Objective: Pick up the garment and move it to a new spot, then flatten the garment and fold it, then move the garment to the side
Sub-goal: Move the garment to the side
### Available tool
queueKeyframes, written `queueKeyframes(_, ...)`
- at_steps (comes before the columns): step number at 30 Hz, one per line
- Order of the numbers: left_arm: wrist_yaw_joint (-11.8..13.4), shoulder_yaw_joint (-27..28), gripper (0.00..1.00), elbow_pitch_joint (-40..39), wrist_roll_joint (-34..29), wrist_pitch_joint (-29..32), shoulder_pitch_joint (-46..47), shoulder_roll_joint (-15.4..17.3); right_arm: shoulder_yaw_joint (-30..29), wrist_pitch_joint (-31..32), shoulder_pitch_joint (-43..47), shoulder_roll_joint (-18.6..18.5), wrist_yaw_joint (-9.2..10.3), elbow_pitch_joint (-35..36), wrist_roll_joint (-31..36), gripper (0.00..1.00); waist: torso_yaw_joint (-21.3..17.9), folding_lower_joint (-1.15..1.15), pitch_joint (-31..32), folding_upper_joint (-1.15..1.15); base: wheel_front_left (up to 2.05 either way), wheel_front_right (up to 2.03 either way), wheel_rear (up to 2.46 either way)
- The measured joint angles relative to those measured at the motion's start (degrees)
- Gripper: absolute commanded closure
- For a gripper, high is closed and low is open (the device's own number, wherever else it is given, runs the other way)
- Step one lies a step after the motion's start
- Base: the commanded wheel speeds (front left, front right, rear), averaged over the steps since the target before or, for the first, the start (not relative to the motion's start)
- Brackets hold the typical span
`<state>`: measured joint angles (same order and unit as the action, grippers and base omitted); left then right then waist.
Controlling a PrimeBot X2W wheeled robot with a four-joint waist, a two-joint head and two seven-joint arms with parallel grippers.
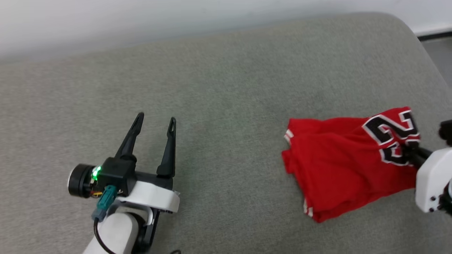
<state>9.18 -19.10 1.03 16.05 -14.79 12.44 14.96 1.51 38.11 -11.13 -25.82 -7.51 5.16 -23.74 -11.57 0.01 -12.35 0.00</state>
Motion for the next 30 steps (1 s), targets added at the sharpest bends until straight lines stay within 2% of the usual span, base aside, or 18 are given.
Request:
queueKeyframes(5,-1.1,-1.3,0.0,-1.7,-2.0,1.7,4.3,1.4,-4.3,-2.5,-3.8,-0.6,0.0,-6.4,1.1,1.0,-3.1,0.0,-4.6,0.0,0.0,0.0,0.0)
queueKeyframes(13,-2.0,-2.2,0.0,-4.8,-4.0,4.3,9.9,3.0,-9.9,-10.5,-15.4,-1.5,-0.03,-20.5,3.1,1.0,-5.9,0.0,-12.6,0.0,0.0,0.0,0.0)
queueKeyframes(18,-2.6,-2.6,0.0,-6.6,-5.2,5.6,14.0,3.9,-15.5,-15.0,-22.9,-4.0,-0.02,-28.6,6.0,1.0,-6.2,0.0,-17.3,0.0,0.0,0.0,0.0)
queueKeyframes(24,-3.1,-3.4,0.0,-8.6,-6.3,6.1,17.4,4.0,-20.2,-18.4,-27.7,-5.9,-0.01,-36.5,9.4,1.0,-4.8,0.0,-22.3,0.0,0.0,0.0,0.0)
queueKeyframes(25,-3.1,-3.5,0.0,-8.9,-6.4,6.1,17.8,4.0,-20.5,-19.2,-28.2,-5.9,-0.01,-37.3,9.8,0.68,-4.5,0.0,-23.0,0.0,0.0,0.0,0.0)
queueKeyframes(26,-3.1,-3.7,0.0,-9.0,-6.5,6.1,18.2,3.9,-20.9,-20.2,-28.7,-5.8,-0.01,-38.1,10.3,0.41,-4.2,0.01,-23.7,0.0,0.0,0.0,0.0)
queueKeyframes(27,-3.2,-3.8,0.0,-9.1,-6.7,6.1,18.5,3.9,-21.3,-21.1,-29.1,-5.7,-0.01,-38.9,10.9,0.0,-3.9,0.0,-24.3,0.0,0.0,0.0,0.0)
queueKeyframes(30,-3.2,-4.1,0.0,-9.1,-6.7,6.0,19.1,3.8,-22.7,-23.1,-30.1,-4.6,-0.01,-41.7,12.9,0.0,-2.7,0.0,-25.6,0.0,0.0,0.0,0.0)
